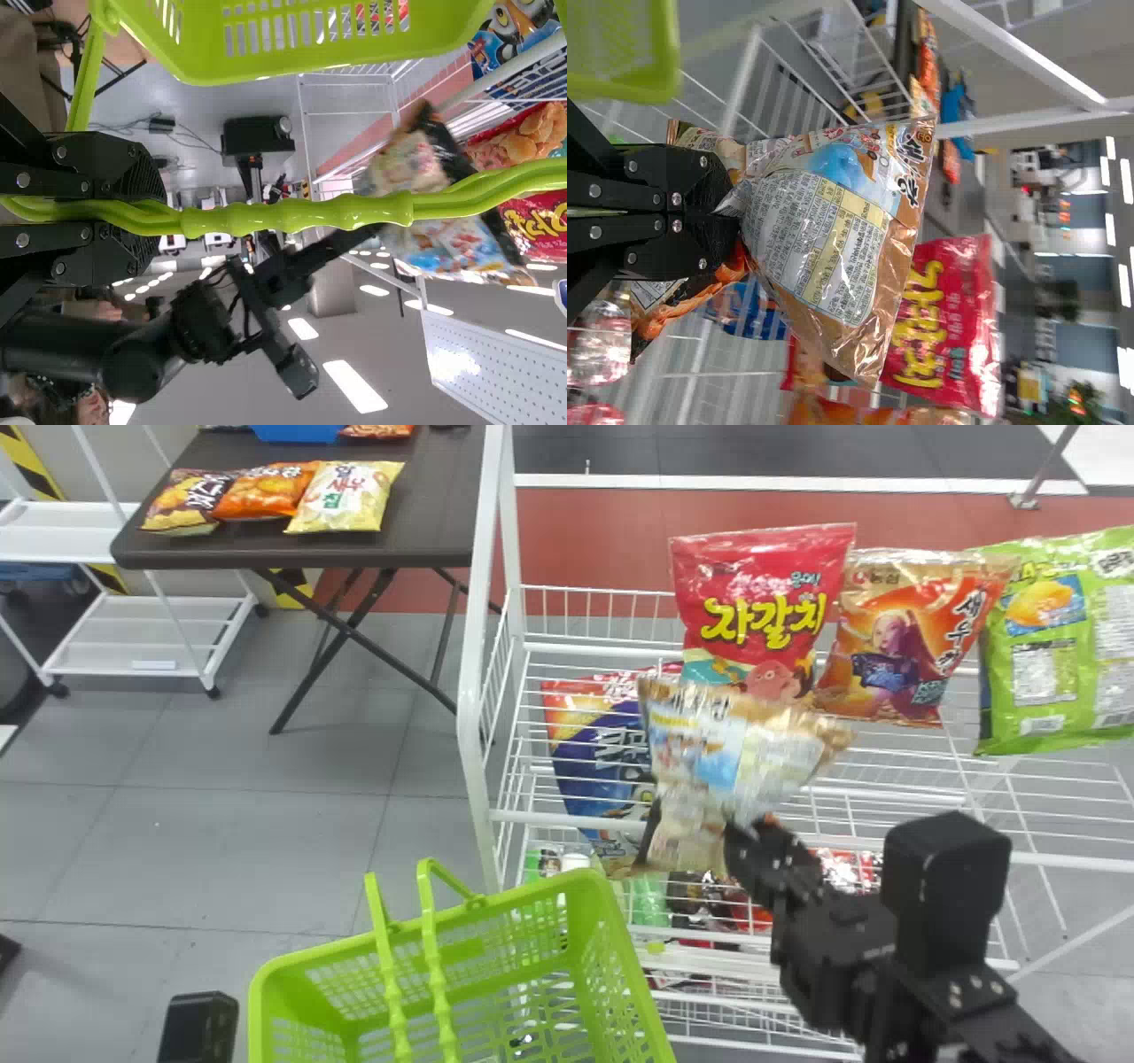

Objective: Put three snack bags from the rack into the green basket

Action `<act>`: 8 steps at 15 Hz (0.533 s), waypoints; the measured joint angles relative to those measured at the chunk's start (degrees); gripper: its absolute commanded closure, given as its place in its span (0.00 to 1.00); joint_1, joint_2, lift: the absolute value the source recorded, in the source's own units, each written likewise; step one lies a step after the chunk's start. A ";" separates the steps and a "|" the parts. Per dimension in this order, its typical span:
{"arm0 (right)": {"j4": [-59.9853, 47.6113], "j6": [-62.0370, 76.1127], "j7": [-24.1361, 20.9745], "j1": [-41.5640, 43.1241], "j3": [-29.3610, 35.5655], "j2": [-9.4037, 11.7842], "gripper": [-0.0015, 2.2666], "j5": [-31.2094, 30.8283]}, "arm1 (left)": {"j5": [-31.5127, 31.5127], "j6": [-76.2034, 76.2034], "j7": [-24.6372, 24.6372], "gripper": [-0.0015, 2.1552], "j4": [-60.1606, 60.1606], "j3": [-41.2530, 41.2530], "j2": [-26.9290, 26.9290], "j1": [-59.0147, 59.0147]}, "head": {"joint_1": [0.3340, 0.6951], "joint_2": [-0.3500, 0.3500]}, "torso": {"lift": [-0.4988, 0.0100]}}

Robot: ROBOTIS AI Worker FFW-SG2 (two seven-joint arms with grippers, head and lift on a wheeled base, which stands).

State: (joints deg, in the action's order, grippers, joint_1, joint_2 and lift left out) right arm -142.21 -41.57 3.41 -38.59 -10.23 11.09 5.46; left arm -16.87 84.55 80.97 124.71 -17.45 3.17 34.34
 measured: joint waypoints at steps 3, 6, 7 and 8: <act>-7.78 -17.43 5.69 -2.45 2.16 1.02 0.99 5.55 | 0.21 0.16 -0.75 1.00 -0.68 0.78 -0.08 -0.74 | 1.00 0.50 | 0.98; -10.13 -25.57 6.38 -1.67 1.96 0.91 0.97 10.00 | 0.25 0.24 -1.05 1.00 -0.78 1.58 -0.18 -0.86 | 1.00 0.57 | 0.98; -9.48 -26.78 6.29 -0.82 1.20 0.76 0.86 10.90 | 0.25 0.29 -1.03 1.00 -0.78 1.70 -0.19 -0.86 | 1.00 0.60 | 0.98; -7.70 -27.72 6.26 0.35 0.01 0.62 0.62 11.93 | 0.15 0.38 -1.00 1.00 -0.79 1.77 -0.23 -0.86 | 1.00 0.64 | 0.98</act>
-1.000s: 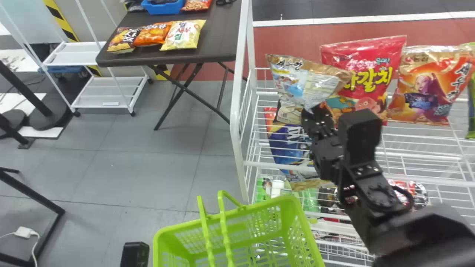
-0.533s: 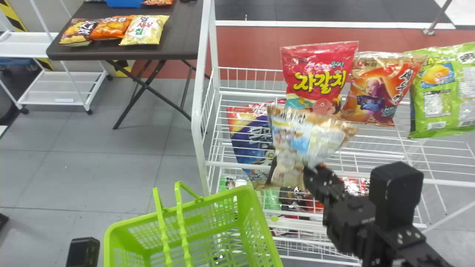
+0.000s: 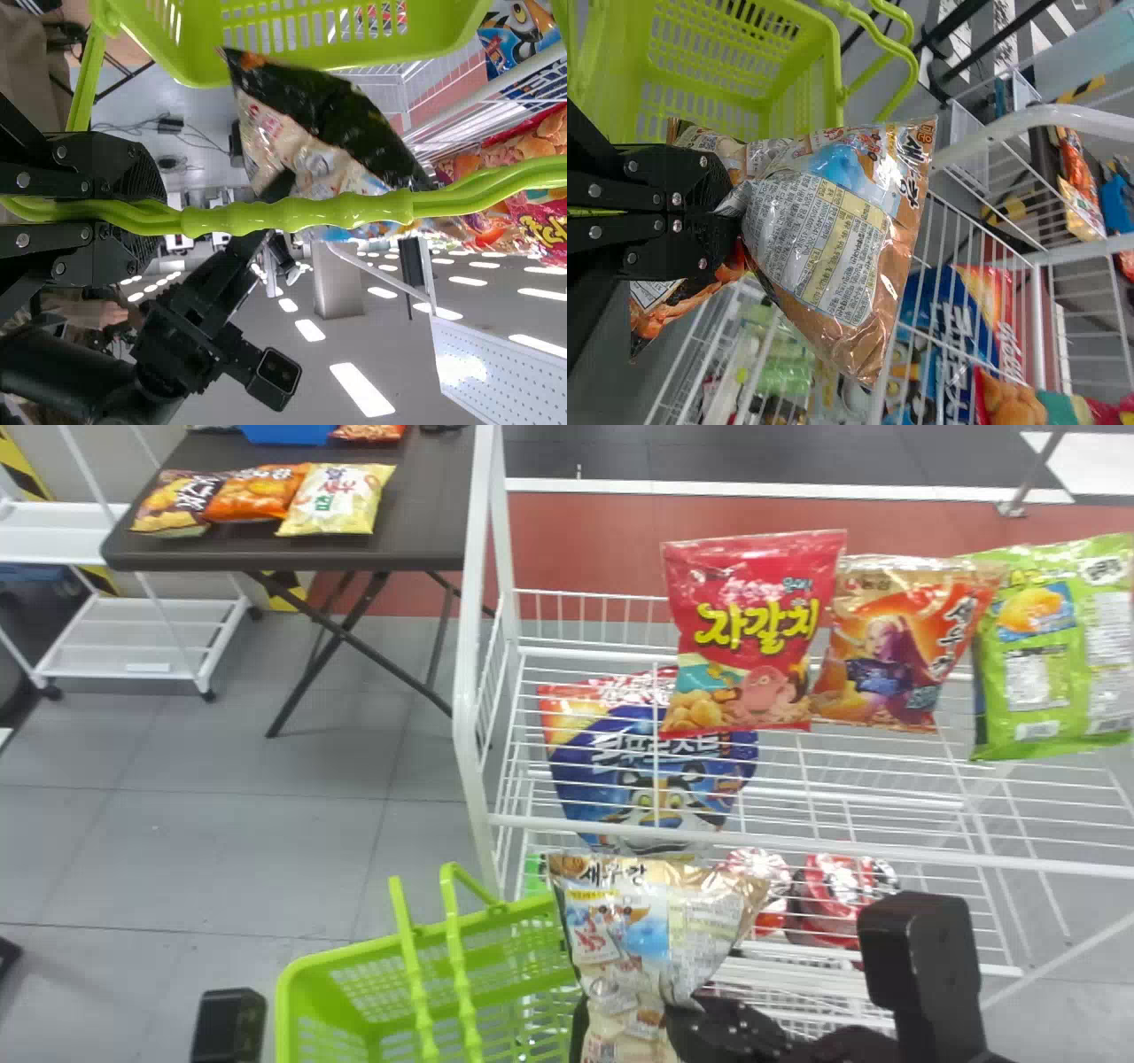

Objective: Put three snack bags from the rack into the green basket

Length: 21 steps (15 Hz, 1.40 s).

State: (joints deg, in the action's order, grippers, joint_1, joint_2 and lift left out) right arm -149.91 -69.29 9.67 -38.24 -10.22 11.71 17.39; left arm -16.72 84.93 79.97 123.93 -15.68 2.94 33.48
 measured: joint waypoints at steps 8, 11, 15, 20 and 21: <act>7.34 -4.35 5.29 4.62 2.97 -0.95 0.02 10.63 | -0.10 0.14 0.34 1.00 -0.26 0.04 -0.04 0.00 | 1.00 0.81 | 0.98; 11.46 2.05 5.68 8.53 9.50 -2.98 0.03 13.43 | -0.15 0.11 0.54 1.00 -0.48 0.04 -0.04 0.00 | 1.00 0.67 | 0.98; 22.97 18.38 0.90 19.13 11.02 -3.77 0.03 5.24 | -0.18 0.11 0.88 1.00 -1.14 0.11 -0.04 0.01 | 1.00 0.38 | 0.98; 37.62 36.64 -2.41 30.25 7.30 -6.25 0.05 -7.52 | -0.21 -0.02 1.02 1.00 -1.68 0.13 -0.03 0.28 | 1.00 0.32 | 0.98; 41.04 38.92 -2.53 32.66 6.91 -7.30 0.06 -9.80 | -0.21 -0.05 1.09 1.00 -1.78 0.13 -0.04 0.37 | 1.00 0.32 | 0.98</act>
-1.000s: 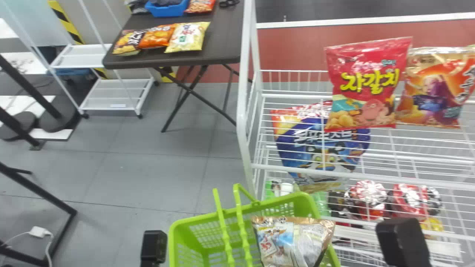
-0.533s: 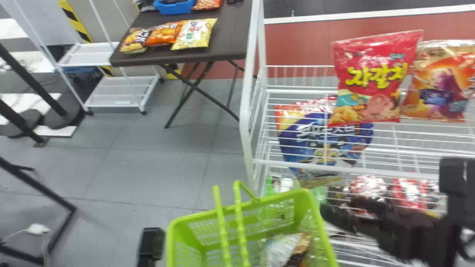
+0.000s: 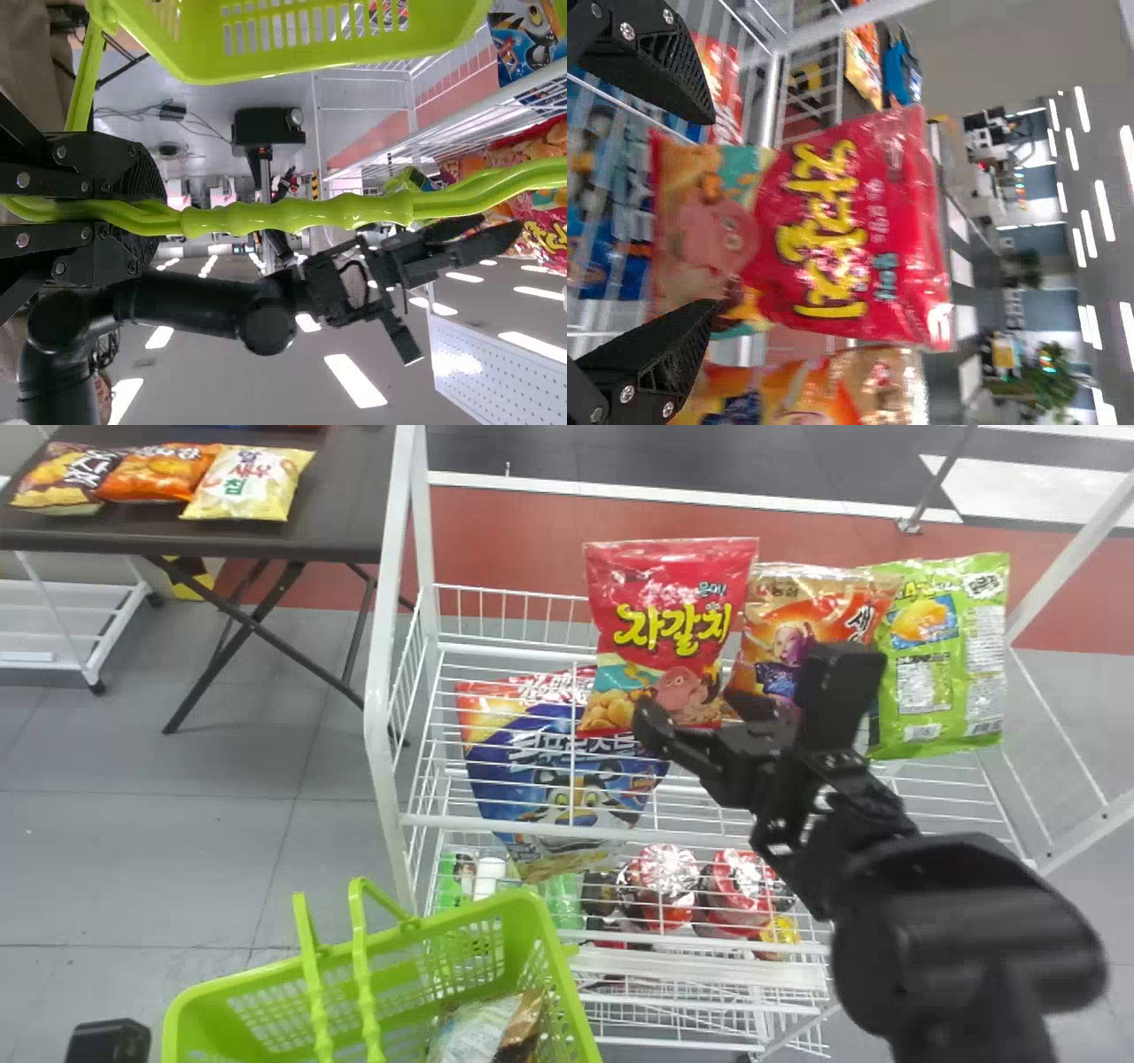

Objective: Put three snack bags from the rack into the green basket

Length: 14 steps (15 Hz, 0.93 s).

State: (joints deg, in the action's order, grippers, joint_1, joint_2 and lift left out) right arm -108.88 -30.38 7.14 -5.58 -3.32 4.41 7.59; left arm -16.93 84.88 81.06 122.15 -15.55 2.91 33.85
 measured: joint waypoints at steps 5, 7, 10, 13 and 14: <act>11.38 1.29 -0.83 7.68 -3.48 -0.96 0.71 -5.67 | -0.03 -0.22 0.16 1.00 -0.38 0.00 0.02 0.43 | 1.00 0.36 | 0.98; 12.10 1.18 -1.76 8.03 -4.17 -1.00 1.00 -6.77 | -0.04 -0.35 0.30 1.00 -0.41 -0.03 0.00 0.55 | 1.00 0.37 | 0.98; 11.63 1.07 -4.66 7.33 -5.13 -1.07 1.00 -9.09 | -0.03 -0.37 0.42 1.00 -0.45 -0.09 0.00 0.66 | 1.00 0.35 | 0.98; 9.59 1.67 -4.01 5.56 -5.10 -1.02 1.00 -9.43 | -0.03 -0.37 0.57 1.00 -0.58 -0.20 -0.01 0.81 | 1.00 0.36 | 0.98; 7.96 1.92 -3.77 4.43 -5.04 -0.98 1.00 -9.46 | -0.03 -0.37 0.58 1.00 -0.59 -0.33 -0.01 0.88 | 1.00 0.36 | 0.98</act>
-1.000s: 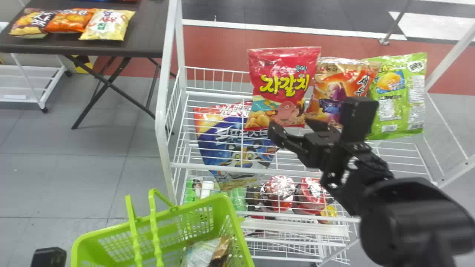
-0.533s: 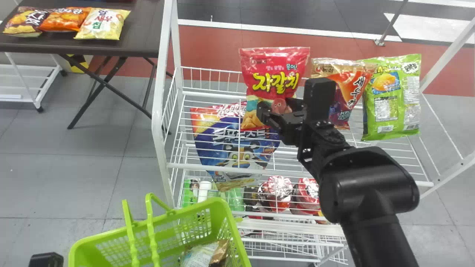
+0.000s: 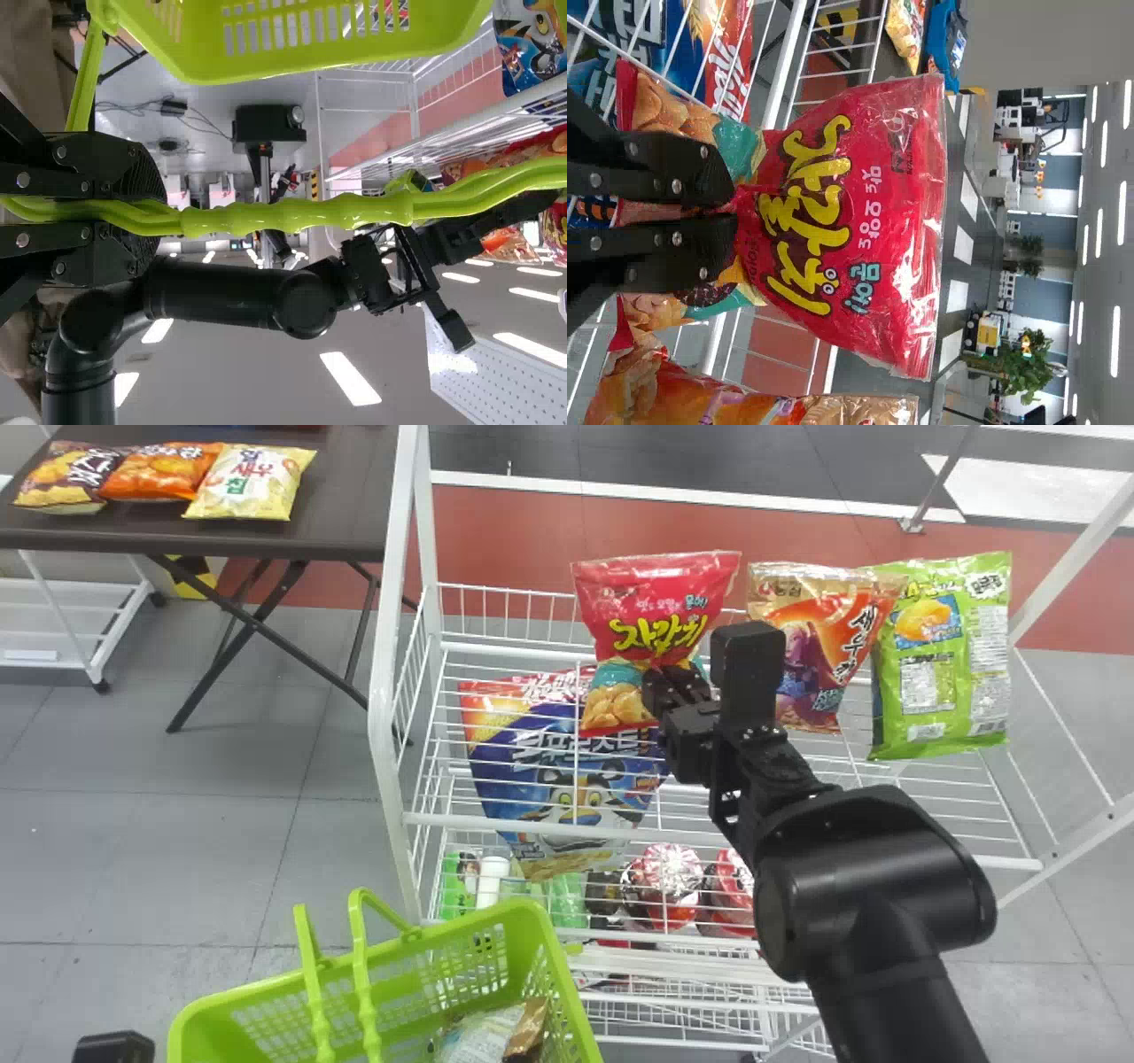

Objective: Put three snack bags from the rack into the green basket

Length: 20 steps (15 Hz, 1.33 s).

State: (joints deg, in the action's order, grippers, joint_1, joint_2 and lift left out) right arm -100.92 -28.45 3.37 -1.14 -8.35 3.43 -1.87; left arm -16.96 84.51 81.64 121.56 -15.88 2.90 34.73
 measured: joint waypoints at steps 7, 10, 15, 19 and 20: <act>-27.23 -6.68 2.04 -18.81 -0.44 0.52 1.00 3.44 | -0.02 -0.01 -0.03 1.00 -0.09 -0.34 -0.07 -0.28 | 1.00 0.42 | 0.98; -37.90 -18.64 4.29 -27.20 -0.30 1.37 1.00 7.94 | -0.09 0.10 -0.08 1.00 -0.14 -0.67 0.05 -0.65 | 1.00 0.47 | 0.98; -46.84 -45.62 8.98 -31.81 -0.06 2.54 1.00 16.96 | -0.09 0.35 -0.23 1.00 -0.23 -0.34 0.09 -1.22 | 1.00 0.65 | 0.98; -45.29 -51.04 8.96 -30.68 -3.04 2.34 1.00 20.90 | -0.09 0.36 -0.24 1.00 -0.20 0.11 0.07 -1.25 | 1.00 0.83 | 0.98; -43.13 -51.19 8.80 -29.70 -4.55 2.30 1.00 20.94 | -0.09 0.39 -0.28 1.00 -0.12 0.34 0.03 -1.25 | 1.00 0.86 | 0.98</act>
State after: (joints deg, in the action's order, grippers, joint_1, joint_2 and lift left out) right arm -144.05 -79.64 12.17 -30.84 -12.91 5.73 19.07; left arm -17.05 84.90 81.36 121.44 -15.54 2.92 33.48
